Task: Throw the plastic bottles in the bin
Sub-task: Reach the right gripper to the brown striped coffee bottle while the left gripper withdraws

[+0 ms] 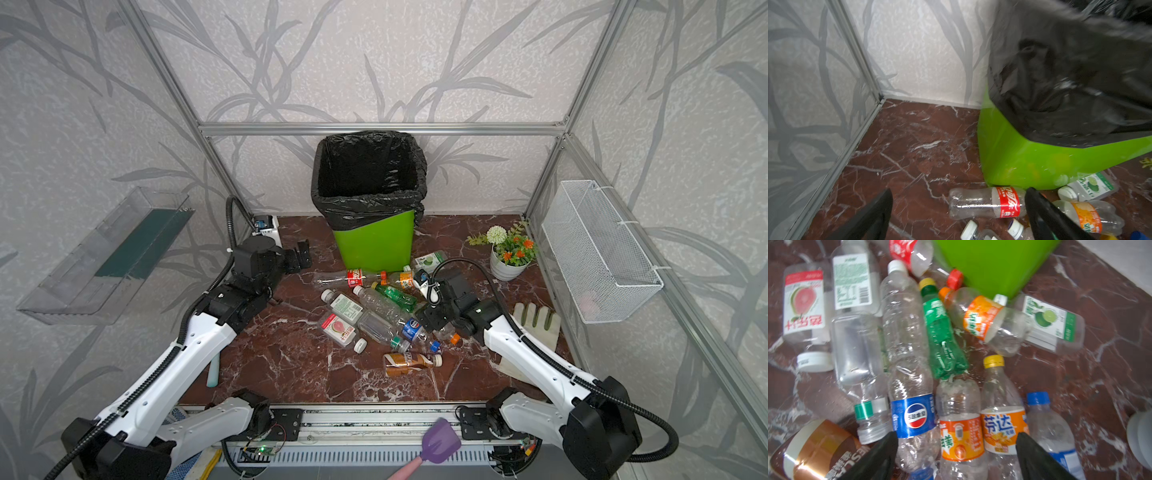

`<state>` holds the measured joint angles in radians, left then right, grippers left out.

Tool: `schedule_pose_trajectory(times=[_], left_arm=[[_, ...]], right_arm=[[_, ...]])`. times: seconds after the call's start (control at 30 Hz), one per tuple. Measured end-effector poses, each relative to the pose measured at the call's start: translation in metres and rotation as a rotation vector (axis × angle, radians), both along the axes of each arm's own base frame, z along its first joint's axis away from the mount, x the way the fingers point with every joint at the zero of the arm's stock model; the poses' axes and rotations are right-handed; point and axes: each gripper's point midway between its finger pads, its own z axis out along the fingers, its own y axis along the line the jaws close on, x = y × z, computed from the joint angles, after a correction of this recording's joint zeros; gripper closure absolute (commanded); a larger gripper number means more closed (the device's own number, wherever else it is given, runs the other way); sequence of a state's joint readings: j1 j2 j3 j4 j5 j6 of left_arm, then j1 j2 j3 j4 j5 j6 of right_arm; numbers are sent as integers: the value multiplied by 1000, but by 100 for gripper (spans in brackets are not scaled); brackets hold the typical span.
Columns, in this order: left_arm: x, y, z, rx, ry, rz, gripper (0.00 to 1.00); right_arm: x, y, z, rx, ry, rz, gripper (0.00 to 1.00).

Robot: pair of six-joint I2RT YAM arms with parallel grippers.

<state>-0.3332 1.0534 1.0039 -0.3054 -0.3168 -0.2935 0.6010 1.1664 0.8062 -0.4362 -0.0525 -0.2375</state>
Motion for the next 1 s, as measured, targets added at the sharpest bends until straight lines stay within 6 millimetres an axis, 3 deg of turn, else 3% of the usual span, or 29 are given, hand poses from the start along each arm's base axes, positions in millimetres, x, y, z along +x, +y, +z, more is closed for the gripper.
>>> schedule_pose_trajectory(times=[0.2,0.37,0.57,1.0], left_arm=[[-10,30,-54,-67,108,104,1],[-18,37,-88,-108,182,137,1],[-19,33,-91,-140,192,132,1],[-19,31,-92,-168,194,131,1]], right_arm=[[-37,30,-24,-96,49,244,15],[-71,49,-32,-131,80,396,15],[-102,62,-41,-169,107,525,17],[-124,70,-82,-287,212,627,23]])
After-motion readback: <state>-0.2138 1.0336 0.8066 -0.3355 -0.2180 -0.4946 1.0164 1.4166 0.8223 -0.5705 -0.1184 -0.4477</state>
